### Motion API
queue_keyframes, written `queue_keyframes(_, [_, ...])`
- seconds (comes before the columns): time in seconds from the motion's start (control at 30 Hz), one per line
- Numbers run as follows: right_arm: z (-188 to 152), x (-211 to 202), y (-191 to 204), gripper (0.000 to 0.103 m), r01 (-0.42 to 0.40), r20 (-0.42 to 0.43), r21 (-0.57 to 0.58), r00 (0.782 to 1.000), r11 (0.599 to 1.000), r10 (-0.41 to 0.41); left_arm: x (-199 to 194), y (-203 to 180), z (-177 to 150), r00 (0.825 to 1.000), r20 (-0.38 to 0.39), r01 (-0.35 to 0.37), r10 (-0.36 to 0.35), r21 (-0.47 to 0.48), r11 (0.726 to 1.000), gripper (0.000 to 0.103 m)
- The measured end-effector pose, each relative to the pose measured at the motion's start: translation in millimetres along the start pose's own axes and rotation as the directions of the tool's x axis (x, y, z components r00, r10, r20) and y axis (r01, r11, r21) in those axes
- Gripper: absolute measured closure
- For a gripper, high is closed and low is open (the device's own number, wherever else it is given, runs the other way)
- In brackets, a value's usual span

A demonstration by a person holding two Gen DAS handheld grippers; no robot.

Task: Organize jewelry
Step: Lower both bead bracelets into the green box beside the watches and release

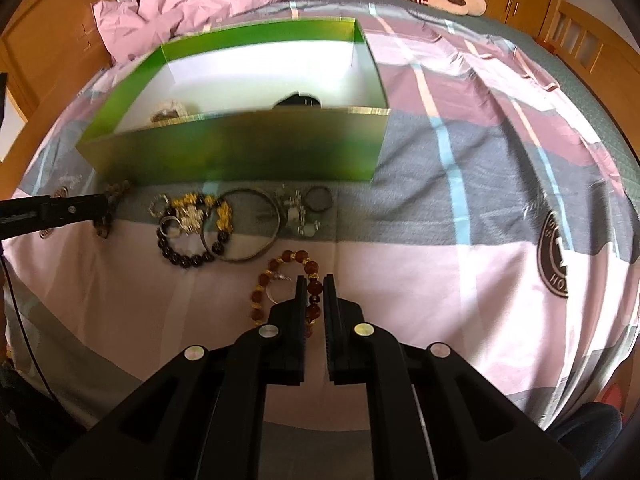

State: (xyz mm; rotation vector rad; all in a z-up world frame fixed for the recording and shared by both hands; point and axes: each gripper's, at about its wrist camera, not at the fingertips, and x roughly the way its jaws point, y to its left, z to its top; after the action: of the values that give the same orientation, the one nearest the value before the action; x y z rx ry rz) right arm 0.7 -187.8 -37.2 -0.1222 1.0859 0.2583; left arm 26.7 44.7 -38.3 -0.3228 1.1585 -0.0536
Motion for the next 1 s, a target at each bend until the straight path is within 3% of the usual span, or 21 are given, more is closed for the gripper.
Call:
queue_keyframes(0.23, [21.4,-38.3,2.4,0.095,-0.023,0.095,-0.01,0.995,1.0,0.023,-44.1,-10.9,5.1,0.994,0.074,0.077,-0.077,0.006,0.997,0.092])
queue_keyframes(0.47, [80.9,-64.8,6.3,0.095,-0.029,0.226,-0.015,0.974,0.999,0.032,-85.2,-35.2,55.2,0.976,0.197,0.084,-0.095,0.062,0.995,0.091])
queue_keyframes(0.6, [109.4,-50.1,13.9,0.095,-0.009,0.234,-0.041,0.972,0.999,0.019,-71.2,-37.1,81.8,0.971,0.215,0.086,-0.101,0.076,0.993,0.091])
queue_keyframes(0.83, [123.1,-0.2,24.2,0.095,0.009,0.151,-0.059,0.988,0.998,0.0,-15.0,-8.7,93.0,0.991,0.133,0.03,-0.031,0.009,1.0,0.091])
queue_keyframes(0.9, [123.2,7.1,26.0,0.092,0.009,0.129,-0.057,0.992,0.998,-0.002,-9.9,0.1,92.1,0.992,0.126,0.022,-0.018,-0.031,0.999,0.09])
queue_keyframes(0.97, [120.1,2.8,25.9,0.071,0.002,0.132,-0.048,0.991,0.999,0.004,-11.4,3.4,89.6,0.993,0.121,0.02,-0.015,-0.046,0.999,0.079])
queue_keyframes(1.0, [117.3,-3.3,24.1,0.067,-0.007,0.147,-0.04,0.989,0.999,0.013,-12.8,3.7,88.0,0.992,0.124,0.028,-0.022,-0.046,0.999,0.074])
